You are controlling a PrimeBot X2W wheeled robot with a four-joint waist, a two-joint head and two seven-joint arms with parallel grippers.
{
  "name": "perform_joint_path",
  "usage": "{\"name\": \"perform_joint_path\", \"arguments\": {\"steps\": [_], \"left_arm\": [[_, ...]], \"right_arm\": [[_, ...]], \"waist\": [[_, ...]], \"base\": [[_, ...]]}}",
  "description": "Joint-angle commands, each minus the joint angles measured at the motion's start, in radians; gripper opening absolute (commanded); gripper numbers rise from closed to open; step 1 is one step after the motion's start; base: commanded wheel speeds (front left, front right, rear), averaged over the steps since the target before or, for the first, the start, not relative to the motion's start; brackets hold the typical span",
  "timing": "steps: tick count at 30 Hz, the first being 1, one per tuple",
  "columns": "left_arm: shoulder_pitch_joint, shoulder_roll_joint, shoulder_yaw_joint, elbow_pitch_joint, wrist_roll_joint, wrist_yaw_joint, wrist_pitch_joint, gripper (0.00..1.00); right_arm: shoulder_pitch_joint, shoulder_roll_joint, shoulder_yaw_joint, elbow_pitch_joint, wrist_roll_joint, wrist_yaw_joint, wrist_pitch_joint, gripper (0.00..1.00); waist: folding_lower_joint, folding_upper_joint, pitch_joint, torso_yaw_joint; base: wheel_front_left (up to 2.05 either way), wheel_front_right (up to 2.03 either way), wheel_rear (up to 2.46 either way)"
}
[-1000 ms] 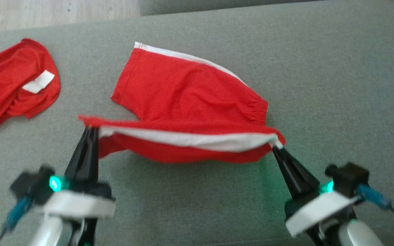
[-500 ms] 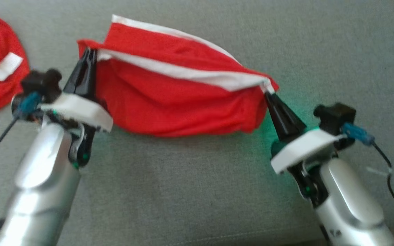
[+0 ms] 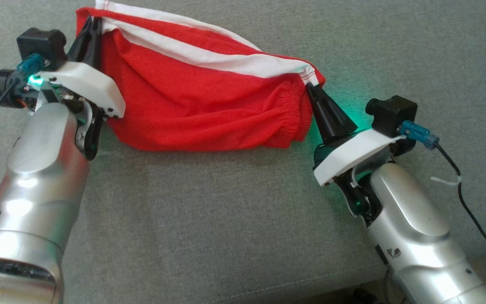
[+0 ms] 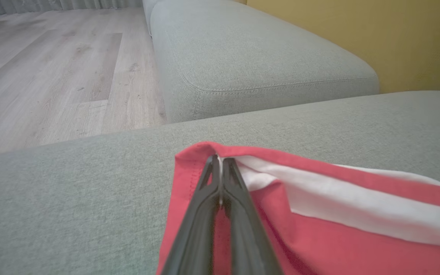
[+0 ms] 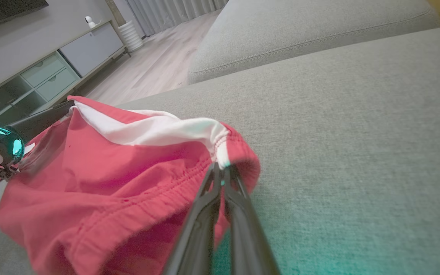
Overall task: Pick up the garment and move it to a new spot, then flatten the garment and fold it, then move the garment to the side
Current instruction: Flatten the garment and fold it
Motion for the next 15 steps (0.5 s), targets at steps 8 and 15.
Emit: {"name": "perform_joint_path", "arguments": {"steps": [8, 15], "left_arm": [[-0.075, -0.014, 0.012, 0.082, 0.009, 0.000, -0.100, 1.00], [-0.024, -0.055, 0.008, 0.115, 0.000, -0.013, -0.152, 1.00]], "right_arm": [[-0.043, 0.024, 0.048, 0.043, 0.028, 0.008, -0.066, 1.00], [-0.028, 0.026, 0.050, 0.075, 0.015, 0.008, -0.108, 1.00]], "waist": [[-0.0002, 0.0000, -0.023, -0.008], [-0.0002, 0.0000, -0.072, 0.017]], "base": [[0.00, 0.00, 0.00], [0.00, 0.00, 0.00]]}}
